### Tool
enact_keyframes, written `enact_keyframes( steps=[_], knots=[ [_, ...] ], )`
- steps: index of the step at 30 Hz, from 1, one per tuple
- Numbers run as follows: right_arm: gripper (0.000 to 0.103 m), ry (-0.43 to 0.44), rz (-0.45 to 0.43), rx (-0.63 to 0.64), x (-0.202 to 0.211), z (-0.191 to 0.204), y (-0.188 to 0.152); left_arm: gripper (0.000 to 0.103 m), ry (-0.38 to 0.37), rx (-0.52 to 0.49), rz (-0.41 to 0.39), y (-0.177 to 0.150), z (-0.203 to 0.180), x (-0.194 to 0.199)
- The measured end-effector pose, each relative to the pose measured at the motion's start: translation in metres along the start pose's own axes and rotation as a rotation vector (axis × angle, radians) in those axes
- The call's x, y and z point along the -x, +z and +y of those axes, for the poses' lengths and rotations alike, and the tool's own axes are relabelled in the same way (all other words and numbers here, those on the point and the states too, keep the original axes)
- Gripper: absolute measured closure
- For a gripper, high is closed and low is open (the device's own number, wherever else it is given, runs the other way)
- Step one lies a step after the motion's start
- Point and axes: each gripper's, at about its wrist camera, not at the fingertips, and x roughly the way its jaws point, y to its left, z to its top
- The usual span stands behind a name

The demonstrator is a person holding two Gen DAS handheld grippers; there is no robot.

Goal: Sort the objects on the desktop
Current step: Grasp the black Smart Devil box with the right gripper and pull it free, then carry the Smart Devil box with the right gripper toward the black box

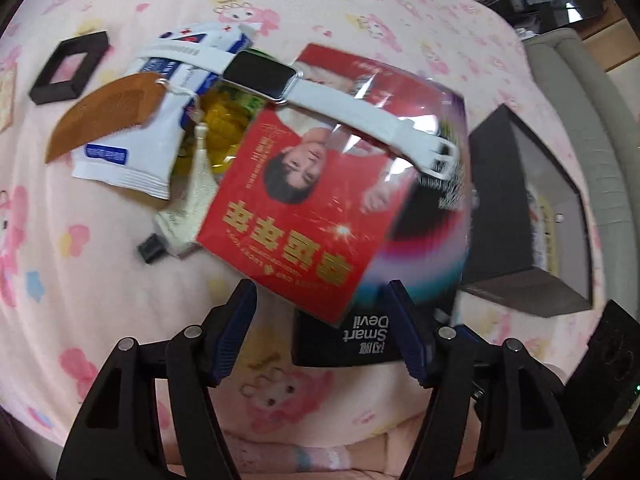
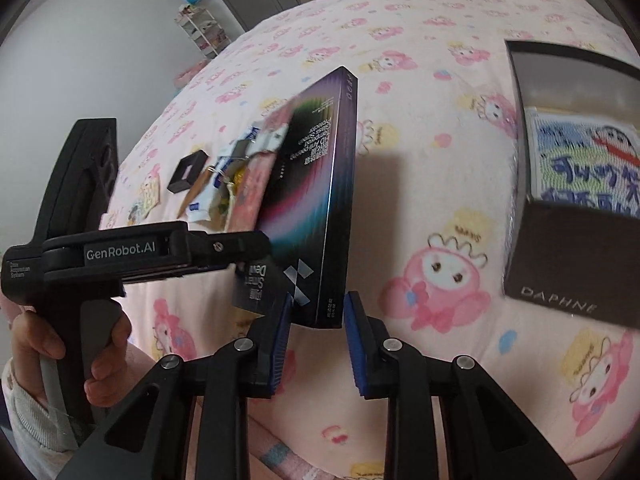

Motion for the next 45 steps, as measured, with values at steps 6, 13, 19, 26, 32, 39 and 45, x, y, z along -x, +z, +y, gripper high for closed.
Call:
enact_keyframes(
  steps=[6,13,19,26,32,39,45],
  knots=[
    [0.082,-0.011,0.007,0.0,-0.006,-0.006,0.005,0.045,-0.062,0.081,-0.032,0.005,0.011,0.005],
    [0.081,-0.112,0.041,0.003,-0.028,-0.02,0.016,0.049,-0.144,-0.004,-0.011,0.005,-0.014,0.004],
    [0.081,-0.077,0.07,-0.042,-0.041,-0.041,0.004,0.057,-0.21,-0.006,-0.085,-0.001,-0.002,0.029],
    [0.081,0.005,0.041,-0.105,-0.043,-0.057,0.003,0.057,-0.243,-0.065,0.014,-0.002,-0.017,0.012],
    [0.08,0.052,0.052,-0.131,-0.05,-0.06,-0.001,0.057,-0.098,-0.037,-0.029,0.002,-0.011,0.012],
    [0.058,0.124,0.042,-0.177,-0.058,-0.062,0.0,0.049,-0.104,-0.039,0.001,0.002,-0.013,0.005],
    [0.06,0.147,0.043,-0.145,-0.054,-0.051,-0.006,0.047,-0.114,-0.102,0.037,-0.007,-0.023,0.0]
  ],
)
